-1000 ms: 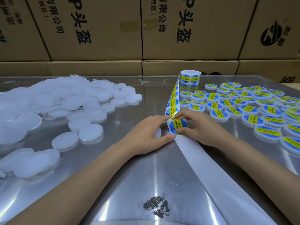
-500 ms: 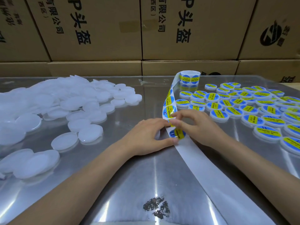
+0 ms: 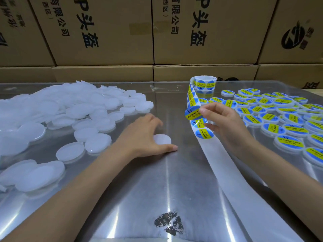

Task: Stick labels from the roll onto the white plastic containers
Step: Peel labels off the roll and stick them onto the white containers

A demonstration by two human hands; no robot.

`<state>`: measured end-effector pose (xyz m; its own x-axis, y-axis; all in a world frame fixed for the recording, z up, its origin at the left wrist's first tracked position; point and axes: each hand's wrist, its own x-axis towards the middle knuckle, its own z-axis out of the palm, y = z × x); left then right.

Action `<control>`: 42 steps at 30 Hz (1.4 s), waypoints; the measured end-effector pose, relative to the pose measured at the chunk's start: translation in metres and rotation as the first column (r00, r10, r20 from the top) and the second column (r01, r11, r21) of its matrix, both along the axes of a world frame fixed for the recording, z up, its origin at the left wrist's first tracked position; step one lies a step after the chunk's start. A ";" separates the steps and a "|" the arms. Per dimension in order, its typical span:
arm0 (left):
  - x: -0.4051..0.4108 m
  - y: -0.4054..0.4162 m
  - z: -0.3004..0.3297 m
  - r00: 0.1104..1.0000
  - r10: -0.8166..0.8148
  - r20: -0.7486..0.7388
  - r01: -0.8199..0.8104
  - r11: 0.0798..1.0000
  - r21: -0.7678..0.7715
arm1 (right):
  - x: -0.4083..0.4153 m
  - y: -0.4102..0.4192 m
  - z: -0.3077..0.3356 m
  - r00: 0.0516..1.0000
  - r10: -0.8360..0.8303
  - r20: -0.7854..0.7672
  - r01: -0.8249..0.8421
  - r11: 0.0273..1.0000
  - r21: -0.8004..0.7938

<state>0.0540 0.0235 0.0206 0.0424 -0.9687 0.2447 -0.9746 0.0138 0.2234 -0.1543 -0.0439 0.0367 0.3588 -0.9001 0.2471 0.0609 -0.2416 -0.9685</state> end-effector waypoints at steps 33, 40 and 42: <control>-0.034 0.004 0.003 0.847 -0.415 -0.332 0.264 0.871 -0.414 | 0.007 0.004 -0.009 0.970 0.200 0.136 -0.240 0.865 0.441; -0.035 0.006 0.004 0.838 -0.414 -0.356 0.245 0.868 -0.432 | 0.007 0.006 -0.008 0.967 0.189 0.171 -0.245 0.875 0.418; -0.035 0.006 0.004 0.837 -0.412 -0.360 0.241 0.868 -0.433 | 0.007 0.006 -0.008 0.966 0.190 0.176 -0.247 0.877 0.412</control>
<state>0.0189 0.0294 0.0250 -0.0779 -0.7911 0.6067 -0.7028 0.4752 0.5294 -0.1468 -0.0377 0.0289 0.5504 -0.8304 -0.0867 0.1922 0.2271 -0.9547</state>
